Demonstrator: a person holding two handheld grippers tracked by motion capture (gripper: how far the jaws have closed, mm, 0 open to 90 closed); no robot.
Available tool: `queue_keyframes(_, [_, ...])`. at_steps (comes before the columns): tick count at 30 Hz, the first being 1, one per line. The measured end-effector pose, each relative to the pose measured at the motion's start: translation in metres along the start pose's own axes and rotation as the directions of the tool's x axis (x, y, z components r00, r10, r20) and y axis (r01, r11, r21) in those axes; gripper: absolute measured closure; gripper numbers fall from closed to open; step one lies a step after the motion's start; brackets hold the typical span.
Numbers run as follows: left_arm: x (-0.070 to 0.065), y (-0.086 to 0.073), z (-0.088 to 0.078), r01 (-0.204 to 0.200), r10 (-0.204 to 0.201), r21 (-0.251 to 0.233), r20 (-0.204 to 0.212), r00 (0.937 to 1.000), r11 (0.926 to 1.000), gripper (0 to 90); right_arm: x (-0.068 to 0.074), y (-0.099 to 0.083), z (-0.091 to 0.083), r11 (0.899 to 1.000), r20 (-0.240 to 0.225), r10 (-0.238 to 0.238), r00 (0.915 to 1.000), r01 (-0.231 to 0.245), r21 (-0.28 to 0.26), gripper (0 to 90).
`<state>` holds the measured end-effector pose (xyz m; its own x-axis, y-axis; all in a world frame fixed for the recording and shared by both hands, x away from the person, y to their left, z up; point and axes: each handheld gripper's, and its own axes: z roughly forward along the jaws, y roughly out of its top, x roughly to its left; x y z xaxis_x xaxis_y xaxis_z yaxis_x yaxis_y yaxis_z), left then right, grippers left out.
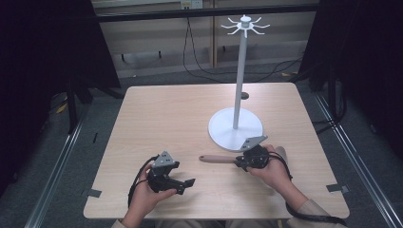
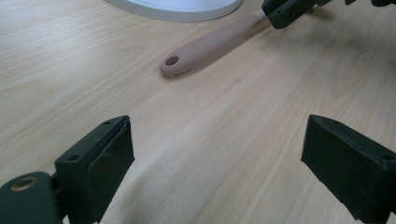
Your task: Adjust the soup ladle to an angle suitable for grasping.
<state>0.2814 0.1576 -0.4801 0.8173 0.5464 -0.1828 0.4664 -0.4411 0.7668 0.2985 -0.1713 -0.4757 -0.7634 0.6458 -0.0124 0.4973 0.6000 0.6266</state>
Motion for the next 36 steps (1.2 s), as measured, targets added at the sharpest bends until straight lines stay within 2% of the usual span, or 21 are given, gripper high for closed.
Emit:
queue_keyframes(1, [0.0,0.0,0.0,0.0,0.0,0.0,0.001,1.0,1.0,9.0,-0.003,0.002,-0.002,1.0,-0.008,-0.019,0.9998,0.019,0.005,76.0])
queue_keyframes(4, [0.0,0.0,0.0,0.0,0.0,0.001,0.001,1.0,1.0,9.0,-0.005,0.005,-0.004,0.999,-0.012,-0.031,0.9995,0.031,0.016,74.4])
queue_keyframes(9, [0.0,0.0,0.0,0.001,-0.001,0.001,0.003,1.0,1.0,9.0,-0.009,0.011,-0.007,0.996,-0.007,-0.056,0.9984,0.057,0.075,69.6])
queue_keyframes(11, [0.0,0.0,0.0,0.001,-0.001,0.001,0.004,1.0,1.0,9.0,-0.013,0.014,-0.007,0.991,-0.009,-0.09,0.9959,0.09,0.099,66.9])
queue_keyframes(15, [0.0,-0.001,0.001,0.004,-0.004,0.001,0.006,1.0,1.0,8.9,-0.016,0.018,-0.008,0.984,-0.013,-0.102,0.9947,0.103,0.146,65.1])
queue_keyframes(16, [0.0,-0.001,0.001,0.002,-0.002,0.004,0.006,1.0,1.0,9.0,-0.018,0.019,-0.008,0.981,-0.017,-0.126,0.9919,0.127,0.146,64.6])
queue_keyframes(23, [0.001,-0.001,0.0,0.004,-0.004,0.002,0.006,1.0,1.0,8.9,-0.02,0.028,-0.005,0.971,-0.027,-0.139,0.9899,0.142,0.192,58.3])
queue_keyframes(26, [0.001,-0.001,0.0,0.004,-0.004,0.002,0.005,1.0,1.0,8.9,-0.022,0.03,-0.004,0.965,-0.03,-0.144,0.9892,0.147,0.219,56.9])
queue_keyframes(27, [0.001,-0.001,0.0,0.004,-0.004,0.003,0.005,1.0,1.0,9.0,-0.023,0.031,-0.002,0.959,-0.039,-0.158,0.9866,0.163,0.231,56.9])
queue_keyframes(28, [0.001,-0.001,0.0,0.004,-0.004,0.003,0.005,1.0,1.0,9.0,-0.023,0.031,-0.002,0.959,-0.039,-0.158,0.9866,0.163,0.231,56.9])
queue_keyframes(29, [0.001,-0.001,0.001,0.004,-0.004,0.001,0.006,1.0,1.0,8.9,-0.023,0.031,-0.001,0.954,-0.042,-0.15,0.9878,0.156,0.258,56.8])
queue_keyframes(30, [0.001,-0.001,0.001,0.004,-0.004,0.001,0.006,1.0,1.0,8.9,-0.023,0.031,-0.001,0.954,-0.042,-0.15,0.9878,0.156,0.258,56.8])
queue_keyframes(31, [0.001,-0.001,0.001,0.004,-0.004,0.001,0.006,1.0,1.0,8.9,-0.024,0.032,0.0,0.949,-0.048,-0.171,0.984,0.178,0.261,56.7])
queue_keyframes(33, [0.001,-0.001,0.001,0.004,-0.004,0.001,0.006,1.0,1.0,9.0,-0.024,0.032,0.001,0.951,-0.044,-0.173,0.9839,0.178,0.252,56.7])
queue_keyframes(36, [0.001,-0.001,0.001,0.003,-0.003,0.002,0.007,1.0,1.0,8.9,-0.024,0.033,0.003,0.941,-0.058,-0.195,0.9791,0.203,0.269,56.8])
